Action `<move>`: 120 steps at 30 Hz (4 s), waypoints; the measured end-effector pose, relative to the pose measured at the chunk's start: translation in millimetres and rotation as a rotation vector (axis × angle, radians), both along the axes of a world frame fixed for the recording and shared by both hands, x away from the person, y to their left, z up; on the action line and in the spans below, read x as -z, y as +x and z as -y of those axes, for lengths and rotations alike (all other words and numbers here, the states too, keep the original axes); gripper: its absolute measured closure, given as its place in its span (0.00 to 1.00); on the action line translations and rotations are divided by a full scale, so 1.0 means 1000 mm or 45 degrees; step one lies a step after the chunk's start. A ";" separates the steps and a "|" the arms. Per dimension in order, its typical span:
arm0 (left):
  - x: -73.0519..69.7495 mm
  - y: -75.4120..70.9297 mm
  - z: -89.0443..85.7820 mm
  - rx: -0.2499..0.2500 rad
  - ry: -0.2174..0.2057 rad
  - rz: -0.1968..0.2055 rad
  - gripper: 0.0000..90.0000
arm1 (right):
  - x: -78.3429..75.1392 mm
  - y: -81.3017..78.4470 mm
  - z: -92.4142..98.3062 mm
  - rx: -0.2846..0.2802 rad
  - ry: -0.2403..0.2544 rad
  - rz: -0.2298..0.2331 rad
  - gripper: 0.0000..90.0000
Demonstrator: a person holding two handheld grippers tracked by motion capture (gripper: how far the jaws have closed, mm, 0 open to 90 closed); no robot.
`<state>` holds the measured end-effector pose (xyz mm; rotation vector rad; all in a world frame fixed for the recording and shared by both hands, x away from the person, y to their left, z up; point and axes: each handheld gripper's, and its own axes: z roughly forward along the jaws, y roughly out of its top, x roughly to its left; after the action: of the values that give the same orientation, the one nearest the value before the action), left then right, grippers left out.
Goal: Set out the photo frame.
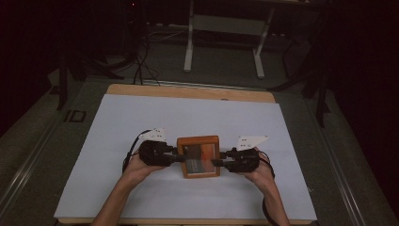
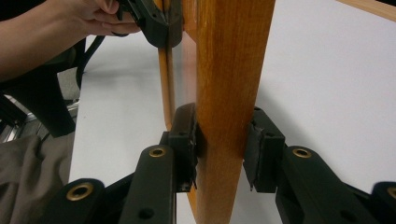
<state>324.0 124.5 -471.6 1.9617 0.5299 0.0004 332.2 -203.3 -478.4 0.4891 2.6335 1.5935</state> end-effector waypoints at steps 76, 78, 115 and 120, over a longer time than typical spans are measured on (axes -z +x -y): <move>0.020 0.022 -0.021 -0.290 -0.085 -0.106 0.70 | 0.033 0.027 -0.030 0.168 0.058 -0.177 0.72; 0.020 0.022 -0.022 -0.286 -0.089 -0.110 0.69 | 0.033 0.026 -0.031 0.155 0.061 -0.168 0.72; 0.020 0.023 -0.025 -0.297 -0.108 -0.130 0.57 | 0.034 0.025 -0.030 0.172 0.054 -0.163 0.59; 0.018 0.021 -0.027 -0.300 -0.122 -0.129 0.54 | 0.030 0.025 -0.026 0.174 0.061 -0.154 0.55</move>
<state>345.4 151.4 -489.2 1.8032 0.8110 0.0237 356.8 -177.1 -508.4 0.7736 2.5855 1.6376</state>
